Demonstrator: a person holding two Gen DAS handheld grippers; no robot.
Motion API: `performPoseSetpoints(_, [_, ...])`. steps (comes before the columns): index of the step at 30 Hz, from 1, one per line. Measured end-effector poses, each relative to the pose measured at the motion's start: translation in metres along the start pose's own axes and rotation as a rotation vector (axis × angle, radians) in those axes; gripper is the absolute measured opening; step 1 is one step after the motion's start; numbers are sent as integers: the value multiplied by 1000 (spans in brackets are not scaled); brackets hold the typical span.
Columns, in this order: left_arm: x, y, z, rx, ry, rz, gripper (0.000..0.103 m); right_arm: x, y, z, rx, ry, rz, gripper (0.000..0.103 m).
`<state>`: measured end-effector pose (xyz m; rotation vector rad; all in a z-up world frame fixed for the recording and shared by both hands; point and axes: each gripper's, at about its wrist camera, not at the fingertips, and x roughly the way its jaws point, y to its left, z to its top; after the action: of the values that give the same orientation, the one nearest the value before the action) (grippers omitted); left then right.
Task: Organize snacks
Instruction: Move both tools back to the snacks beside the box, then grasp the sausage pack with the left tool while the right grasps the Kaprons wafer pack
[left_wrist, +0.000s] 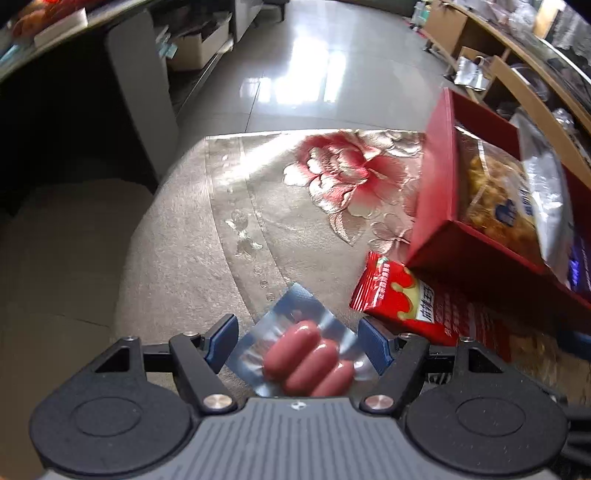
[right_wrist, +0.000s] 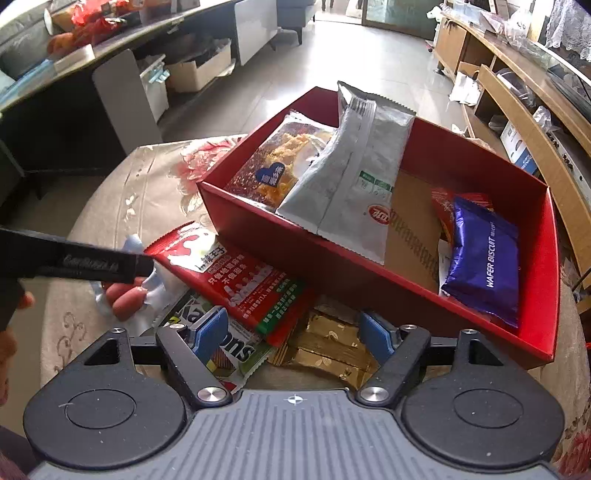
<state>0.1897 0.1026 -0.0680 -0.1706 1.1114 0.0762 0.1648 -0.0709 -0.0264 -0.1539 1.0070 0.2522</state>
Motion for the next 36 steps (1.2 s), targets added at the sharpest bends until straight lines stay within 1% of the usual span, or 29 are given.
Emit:
performPoseSetpoints(3, [8,-6,1,11,4,21,69,2,1,-1,-6,6,-1,83])
performPoseSetpoints(4, [10,-9,0,20,9,26,71,3,1,-1,-6,8,-1,83])
performPoseSetpoints(8, [10,-20,-7,73,18,38,73,2,-2,-2,-3,14,-1,83])
performPoseSetpoints(13, [-1,-26,-28,162,76,-27,73,2,-4,-2,9,26,18,84])
performPoseSetpoints(17, [-11,-32,-51,255,114,-76,73,1,-1,-6,-9,48,30,85])
performPoseSetpoints(20, [-17,-40,-72,330,115,-81,75,1,1,-9,-19,63,30,86])
performPoseSetpoints(22, [-22,-43,-83,358,110,-79,76,1,0,-10,-16,69,31,86])
performPoseSetpoints(24, [-28,-39,-89,325,115,-100,76,0,0,-11,-19,70,28,86])
performPoseSetpoints(26, [-35,-30,-91,264,111,-122,76,0,0,-13,-22,76,29,86])
performPoseSetpoints(31, [-46,-2,-92,75,99,-153,76,11,7,-18,-35,115,59,86])
performPoseSetpoints(33, [-48,2,-95,48,97,-165,76,15,10,-18,-33,128,72,87])
performPoseSetpoints(36, [-53,3,-101,39,94,-172,76,21,13,-18,-11,158,88,88])
